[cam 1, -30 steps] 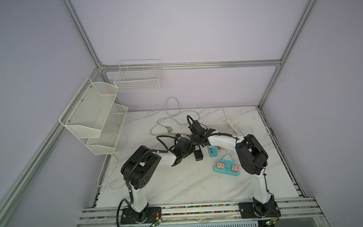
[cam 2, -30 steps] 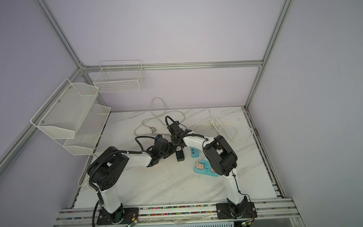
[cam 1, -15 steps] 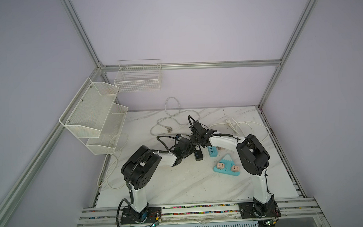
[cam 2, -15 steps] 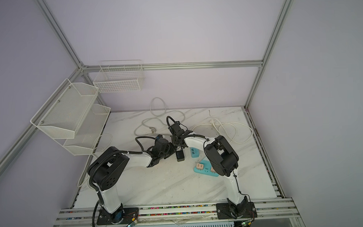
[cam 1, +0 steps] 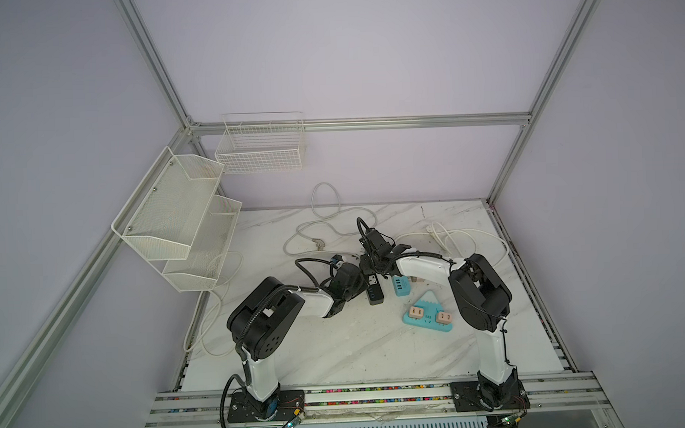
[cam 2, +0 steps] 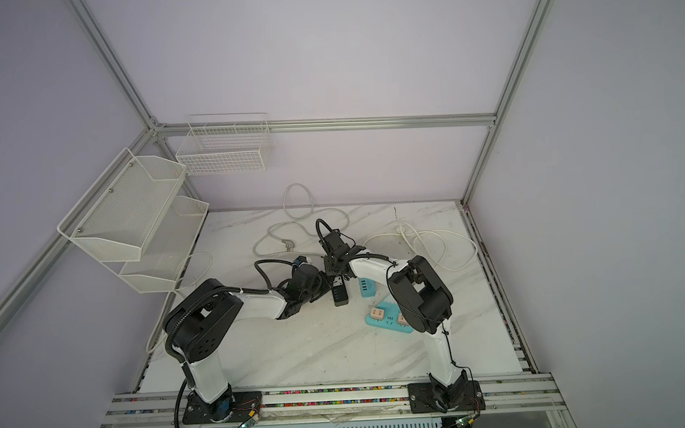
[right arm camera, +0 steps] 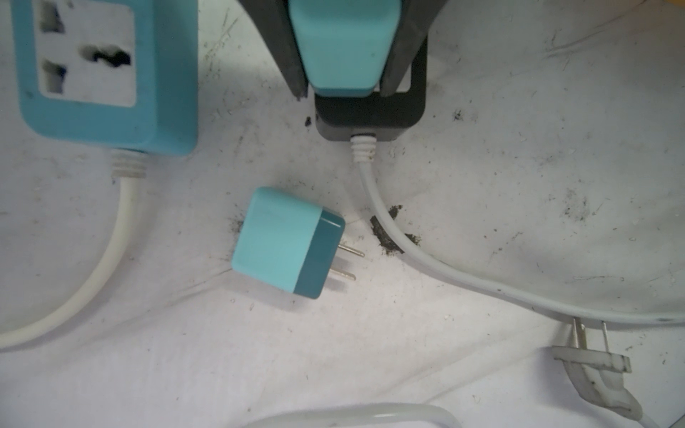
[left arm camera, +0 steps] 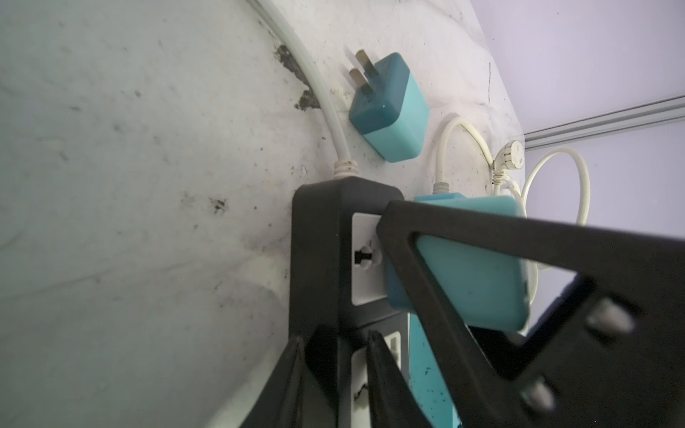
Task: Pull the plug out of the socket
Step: 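Pull the teal adapter out of the black strip with the right gripper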
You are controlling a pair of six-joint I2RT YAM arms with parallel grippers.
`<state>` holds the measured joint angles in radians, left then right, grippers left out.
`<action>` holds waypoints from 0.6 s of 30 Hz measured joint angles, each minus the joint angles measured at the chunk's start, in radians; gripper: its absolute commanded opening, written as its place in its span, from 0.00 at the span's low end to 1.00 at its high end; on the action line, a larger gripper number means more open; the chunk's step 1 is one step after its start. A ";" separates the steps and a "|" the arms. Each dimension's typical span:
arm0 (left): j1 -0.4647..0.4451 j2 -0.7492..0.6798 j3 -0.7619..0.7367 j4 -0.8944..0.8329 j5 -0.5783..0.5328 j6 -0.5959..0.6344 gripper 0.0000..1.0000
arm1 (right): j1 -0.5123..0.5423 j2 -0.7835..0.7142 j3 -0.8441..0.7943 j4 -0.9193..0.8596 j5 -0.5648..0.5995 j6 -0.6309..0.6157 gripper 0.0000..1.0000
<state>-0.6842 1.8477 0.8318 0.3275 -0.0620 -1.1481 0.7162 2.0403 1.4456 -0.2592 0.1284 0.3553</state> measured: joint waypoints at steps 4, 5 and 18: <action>-0.004 -0.011 -0.012 -0.002 -0.006 -0.005 0.27 | 0.011 0.000 0.000 -0.005 0.017 -0.001 0.00; -0.004 -0.011 -0.012 -0.002 -0.006 -0.005 0.27 | 0.009 0.000 0.000 -0.005 0.013 -0.002 0.00; -0.014 -0.011 -0.025 0.018 -0.026 -0.042 0.27 | 0.038 0.001 0.006 -0.019 0.077 -0.005 0.00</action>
<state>-0.6987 1.8366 0.8066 0.3458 -0.0883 -1.1896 0.7544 2.0415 1.4513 -0.2783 0.2058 0.3508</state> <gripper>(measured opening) 0.269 0.310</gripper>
